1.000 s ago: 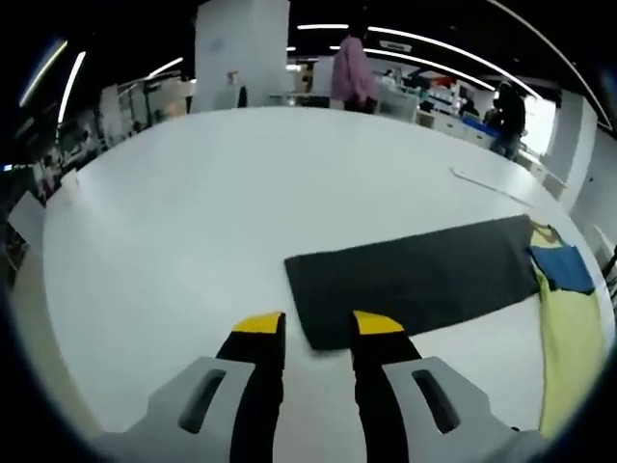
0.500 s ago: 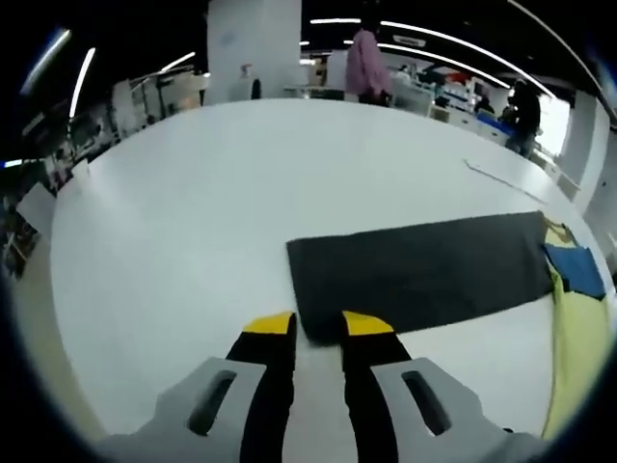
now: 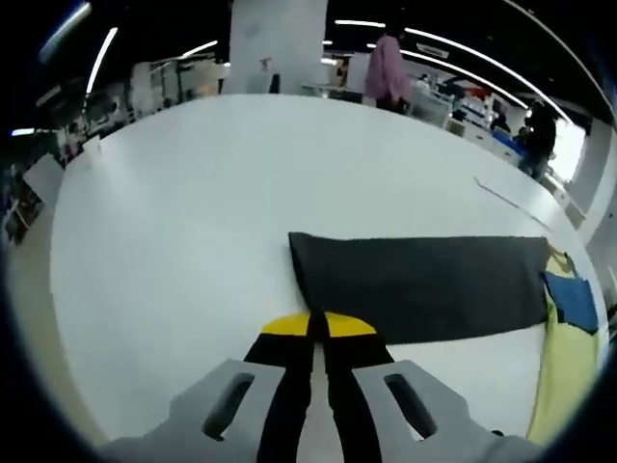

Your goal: Fold the garment on the visible template until the final outline fits inside the template.

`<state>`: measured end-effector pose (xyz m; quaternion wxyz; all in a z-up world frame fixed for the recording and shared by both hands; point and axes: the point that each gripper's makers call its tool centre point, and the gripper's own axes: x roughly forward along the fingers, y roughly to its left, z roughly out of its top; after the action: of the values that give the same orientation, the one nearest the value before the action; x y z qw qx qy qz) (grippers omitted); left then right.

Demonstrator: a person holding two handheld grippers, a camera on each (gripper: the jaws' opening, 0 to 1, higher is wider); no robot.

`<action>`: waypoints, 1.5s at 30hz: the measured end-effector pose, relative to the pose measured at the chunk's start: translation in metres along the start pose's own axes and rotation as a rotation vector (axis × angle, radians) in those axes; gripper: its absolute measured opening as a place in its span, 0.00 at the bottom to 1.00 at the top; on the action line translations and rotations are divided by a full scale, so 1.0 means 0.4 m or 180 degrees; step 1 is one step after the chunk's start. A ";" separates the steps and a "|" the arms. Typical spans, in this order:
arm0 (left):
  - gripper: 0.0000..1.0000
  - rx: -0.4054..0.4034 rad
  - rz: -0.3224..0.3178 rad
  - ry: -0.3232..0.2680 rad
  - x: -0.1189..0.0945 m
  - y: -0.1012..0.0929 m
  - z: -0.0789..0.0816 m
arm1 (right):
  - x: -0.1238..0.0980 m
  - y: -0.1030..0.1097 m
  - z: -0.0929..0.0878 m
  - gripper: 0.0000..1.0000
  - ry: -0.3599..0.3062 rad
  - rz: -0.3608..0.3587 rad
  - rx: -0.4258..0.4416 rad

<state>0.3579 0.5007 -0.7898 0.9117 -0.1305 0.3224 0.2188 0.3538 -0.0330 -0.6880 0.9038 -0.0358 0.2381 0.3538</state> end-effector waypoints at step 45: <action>0.01 0.0480 -0.0753 -0.0539 -0.103 -0.177 0.172 | 0.003 0.027 -0.005 0.99 0.0002 0.0132 -0.0057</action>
<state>0.3999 0.4523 -0.7045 0.9622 -0.0798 0.2423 0.0953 0.3466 -0.0247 -0.6893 0.8958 -0.0391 0.2359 0.3745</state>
